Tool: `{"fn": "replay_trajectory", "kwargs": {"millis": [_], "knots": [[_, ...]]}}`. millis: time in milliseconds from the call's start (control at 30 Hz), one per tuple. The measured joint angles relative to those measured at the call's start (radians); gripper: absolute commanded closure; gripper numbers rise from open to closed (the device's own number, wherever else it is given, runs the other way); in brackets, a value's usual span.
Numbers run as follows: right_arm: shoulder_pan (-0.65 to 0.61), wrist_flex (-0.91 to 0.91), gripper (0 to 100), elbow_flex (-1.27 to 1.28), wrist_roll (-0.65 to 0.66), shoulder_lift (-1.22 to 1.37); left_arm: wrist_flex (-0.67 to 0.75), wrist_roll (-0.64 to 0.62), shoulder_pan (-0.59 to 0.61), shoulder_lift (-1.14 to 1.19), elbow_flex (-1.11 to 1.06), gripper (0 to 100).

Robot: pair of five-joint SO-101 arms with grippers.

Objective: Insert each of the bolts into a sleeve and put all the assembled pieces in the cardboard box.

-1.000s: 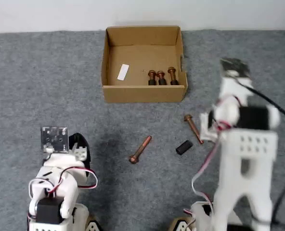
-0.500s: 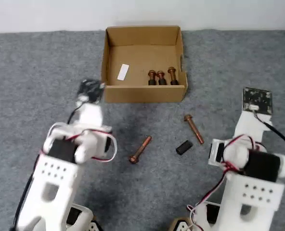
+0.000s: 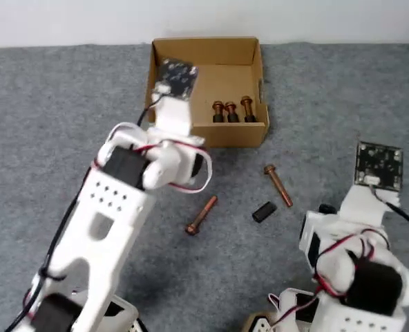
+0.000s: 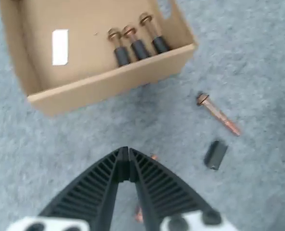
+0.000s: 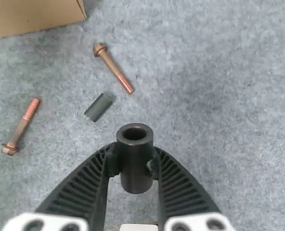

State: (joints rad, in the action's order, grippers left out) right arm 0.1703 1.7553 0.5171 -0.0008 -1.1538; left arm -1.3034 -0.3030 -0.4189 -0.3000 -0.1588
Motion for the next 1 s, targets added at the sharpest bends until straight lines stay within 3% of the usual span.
{"fn": "replay_trajectory", "kwargs": {"millis": [133, 467, 667, 1000], "knots": [[0.029, 0.0, 99.0, 0.015, 0.0, -0.061, -0.055, -0.003, -0.025, 0.135, 0.084, 99], [0.146, 0.0, 99.0, 0.018, 0.0, -0.075, -0.377, -0.005, -0.084, 0.531, 0.178, 96], [0.146, 0.0, 99.0, 0.018, 0.0, -0.077, -0.396, -0.023, -0.084, 0.669, 0.233, 79], [0.146, 0.0, 99.0, 0.018, 0.0, -0.077, -0.396, -0.038, -0.084, 0.802, 0.278, 78]]}}
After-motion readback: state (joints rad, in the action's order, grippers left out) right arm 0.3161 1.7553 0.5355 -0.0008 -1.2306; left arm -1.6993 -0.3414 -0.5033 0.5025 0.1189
